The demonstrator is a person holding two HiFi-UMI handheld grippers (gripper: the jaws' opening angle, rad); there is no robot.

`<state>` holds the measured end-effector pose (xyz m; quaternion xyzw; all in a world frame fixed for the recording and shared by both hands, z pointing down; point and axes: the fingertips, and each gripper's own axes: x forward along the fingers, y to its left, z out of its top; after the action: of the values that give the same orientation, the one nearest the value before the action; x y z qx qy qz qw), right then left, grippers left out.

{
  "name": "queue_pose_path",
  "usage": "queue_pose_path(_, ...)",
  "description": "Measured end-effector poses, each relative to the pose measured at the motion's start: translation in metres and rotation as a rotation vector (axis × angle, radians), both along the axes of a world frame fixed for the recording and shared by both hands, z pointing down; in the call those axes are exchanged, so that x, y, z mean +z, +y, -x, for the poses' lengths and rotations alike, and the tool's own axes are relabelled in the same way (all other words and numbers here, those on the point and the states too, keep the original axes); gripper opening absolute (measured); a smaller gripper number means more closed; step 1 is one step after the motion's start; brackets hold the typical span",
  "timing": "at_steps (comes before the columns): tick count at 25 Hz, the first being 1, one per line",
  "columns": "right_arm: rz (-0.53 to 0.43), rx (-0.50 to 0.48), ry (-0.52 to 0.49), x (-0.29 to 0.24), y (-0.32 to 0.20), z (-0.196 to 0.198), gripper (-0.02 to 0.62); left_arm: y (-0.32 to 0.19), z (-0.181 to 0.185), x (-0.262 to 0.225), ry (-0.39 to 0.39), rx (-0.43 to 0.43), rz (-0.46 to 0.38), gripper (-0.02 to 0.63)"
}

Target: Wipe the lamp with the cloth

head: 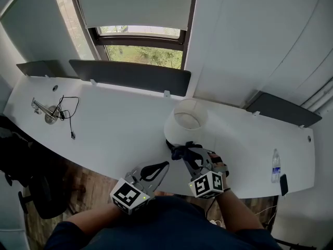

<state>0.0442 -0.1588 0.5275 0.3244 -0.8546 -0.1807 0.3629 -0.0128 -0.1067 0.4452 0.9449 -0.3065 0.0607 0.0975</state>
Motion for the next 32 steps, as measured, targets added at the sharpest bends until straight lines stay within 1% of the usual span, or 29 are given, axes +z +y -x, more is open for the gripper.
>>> queue_pose_path(5, -0.039, -0.003, -0.03, -0.033, 0.004, -0.006, 0.101, -0.003, -0.008, -0.005, 0.014, 0.016, -0.012, 0.006)
queue_pose_path(13, -0.199, -0.001, -0.055, -0.11, 0.003, -0.016, 0.101, -0.004, -0.025, -0.015, 0.047, 0.048, -0.039, 0.006)
queue_pose_path(17, -0.255, 0.004, -0.052, -0.132, -0.003, -0.023, 0.101, -0.004, -0.032, -0.016, 0.043, 0.061, -0.056, 0.006)
queue_pose_path(22, -0.251, 0.021, -0.062, -0.128, -0.013, -0.033, 0.101, -0.005, -0.034, -0.017, 0.042, 0.049, -0.042, 0.006)
queue_pose_path(32, -0.169, 0.022, -0.087, -0.086, -0.022, -0.047, 0.101, -0.009, -0.037, -0.005, 0.004, 0.017, -0.018, 0.006)
